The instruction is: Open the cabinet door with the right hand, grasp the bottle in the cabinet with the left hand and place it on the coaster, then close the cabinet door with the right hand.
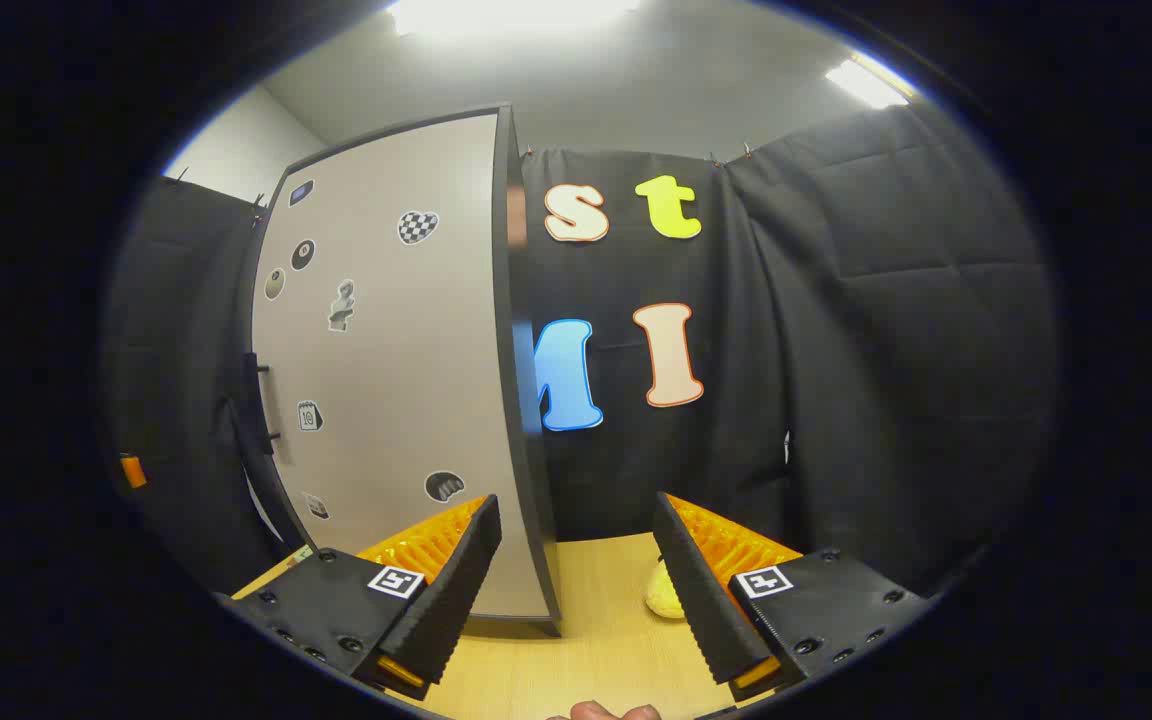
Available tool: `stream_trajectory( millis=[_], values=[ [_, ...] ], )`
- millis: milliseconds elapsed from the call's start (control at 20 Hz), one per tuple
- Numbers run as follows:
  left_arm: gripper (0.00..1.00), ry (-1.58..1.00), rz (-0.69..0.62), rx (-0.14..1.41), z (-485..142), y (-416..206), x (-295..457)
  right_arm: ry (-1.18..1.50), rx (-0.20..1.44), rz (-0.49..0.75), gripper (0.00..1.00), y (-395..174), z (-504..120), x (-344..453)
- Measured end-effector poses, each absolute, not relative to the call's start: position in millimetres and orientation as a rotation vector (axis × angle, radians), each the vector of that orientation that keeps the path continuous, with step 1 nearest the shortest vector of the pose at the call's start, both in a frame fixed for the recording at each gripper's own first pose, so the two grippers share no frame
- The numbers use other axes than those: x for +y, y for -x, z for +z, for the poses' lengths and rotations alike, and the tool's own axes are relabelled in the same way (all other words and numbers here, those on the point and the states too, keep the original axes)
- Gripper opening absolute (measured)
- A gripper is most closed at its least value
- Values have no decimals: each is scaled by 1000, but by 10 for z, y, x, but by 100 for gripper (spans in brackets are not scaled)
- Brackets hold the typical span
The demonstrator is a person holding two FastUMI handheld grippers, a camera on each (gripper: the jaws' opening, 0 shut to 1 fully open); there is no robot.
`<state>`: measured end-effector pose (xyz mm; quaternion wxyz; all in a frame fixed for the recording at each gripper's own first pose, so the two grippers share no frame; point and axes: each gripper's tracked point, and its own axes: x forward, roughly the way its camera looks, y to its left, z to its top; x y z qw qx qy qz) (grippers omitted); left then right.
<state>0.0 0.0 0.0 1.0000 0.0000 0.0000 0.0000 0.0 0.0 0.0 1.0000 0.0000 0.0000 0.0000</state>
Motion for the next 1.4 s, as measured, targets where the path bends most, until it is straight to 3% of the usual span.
stream_trajectory(
  millis=[150, 200, 350, 400, 450, 550, 600, 850, 1400],
  values=[
    [82, 9, -17, 10, -57, -32, -24, -29, 4, 12, 94, -6, -9, 95],
    [83, 10, -19, 18, -78, -49, 17, -32, 8, 9, 99, -4, -7, 132],
    [85, -11, -47, 18, -49, -94, 82, -17, -6, -1, 99, 29, 67, 271],
    [82, -25, -52, 18, -44, -110, 132, -7, -11, -11, 94, 30, 93, 327],
    [84, -36, -59, 26, -65, -139, 167, -5, -9, -11, 99, 50, 129, 394],
    [85, -48, -94, 35, -84, -184, 165, -16, -21, -5, 94, 117, 220, 548],
    [83, -51, -110, 28, -50, -222, 184, -16, -33, -6, 99, 142, 259, 605],
    [85, -59, -143, 12, -8, -388, 342, -18, -32, 3, 99, 326, 255, 914],
    [82, -47, -160, 16, -422, -478, 601, 0, -42, 56, 99, 298, 367, 1489]
  ],
)
